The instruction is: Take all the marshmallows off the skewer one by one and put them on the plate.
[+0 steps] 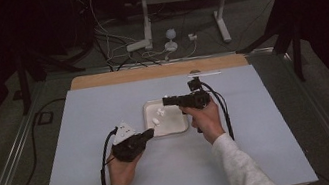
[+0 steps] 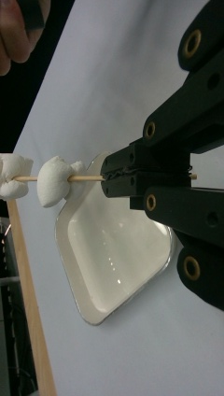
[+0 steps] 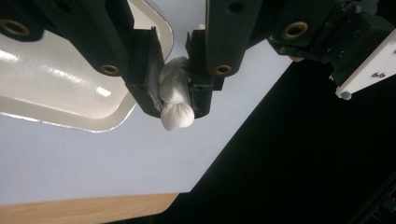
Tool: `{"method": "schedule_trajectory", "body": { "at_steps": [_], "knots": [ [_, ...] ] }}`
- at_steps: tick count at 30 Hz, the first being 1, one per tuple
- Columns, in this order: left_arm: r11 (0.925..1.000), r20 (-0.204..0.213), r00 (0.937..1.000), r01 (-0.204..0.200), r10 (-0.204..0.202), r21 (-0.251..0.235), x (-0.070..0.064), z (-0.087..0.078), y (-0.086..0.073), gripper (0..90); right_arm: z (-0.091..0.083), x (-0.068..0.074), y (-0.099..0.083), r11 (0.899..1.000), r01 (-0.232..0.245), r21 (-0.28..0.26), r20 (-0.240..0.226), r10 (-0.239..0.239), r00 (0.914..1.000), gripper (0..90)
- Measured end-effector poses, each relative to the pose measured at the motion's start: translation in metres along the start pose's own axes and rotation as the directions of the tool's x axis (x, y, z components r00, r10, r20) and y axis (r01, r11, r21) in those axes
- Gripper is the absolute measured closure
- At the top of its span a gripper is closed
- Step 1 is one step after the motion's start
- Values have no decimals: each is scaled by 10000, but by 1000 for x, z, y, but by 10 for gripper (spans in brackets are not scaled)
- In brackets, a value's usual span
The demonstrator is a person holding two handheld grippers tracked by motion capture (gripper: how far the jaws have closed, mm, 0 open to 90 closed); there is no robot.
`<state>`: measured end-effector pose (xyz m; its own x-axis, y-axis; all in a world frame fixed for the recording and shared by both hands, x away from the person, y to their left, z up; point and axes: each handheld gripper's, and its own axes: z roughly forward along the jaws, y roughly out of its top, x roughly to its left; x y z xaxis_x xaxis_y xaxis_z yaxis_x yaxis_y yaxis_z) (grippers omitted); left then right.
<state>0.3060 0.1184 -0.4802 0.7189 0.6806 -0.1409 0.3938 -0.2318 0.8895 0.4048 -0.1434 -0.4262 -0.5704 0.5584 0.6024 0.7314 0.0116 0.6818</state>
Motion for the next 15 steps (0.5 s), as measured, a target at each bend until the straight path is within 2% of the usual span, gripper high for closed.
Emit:
{"method": "schedule_trajectory", "body": {
  "at_steps": [4,8,12,14,15],
  "knots": [
    [9999,6,9999,-132,132,-14,0,-2,0,900,0,2,2,9999,68,-88,79,-68,9999,783],
    [9995,-156,9994,-298,297,-56,-1,-3,0,900,-1,4,5,9997,168,-182,283,-163,9995,785],
    [9997,-152,9996,-219,218,-84,2,-6,-2,900,0,5,7,9997,112,-235,292,-105,9995,786],
    [9998,-143,9998,-145,143,-119,4,-7,-4,900,1,5,8,9996,187,-209,371,-180,9992,786],
    [9999,-160,9998,-116,115,-86,5,-8,-6,900,1,6,8,9994,283,-185,553,-272,9981,788]
  ]
}}
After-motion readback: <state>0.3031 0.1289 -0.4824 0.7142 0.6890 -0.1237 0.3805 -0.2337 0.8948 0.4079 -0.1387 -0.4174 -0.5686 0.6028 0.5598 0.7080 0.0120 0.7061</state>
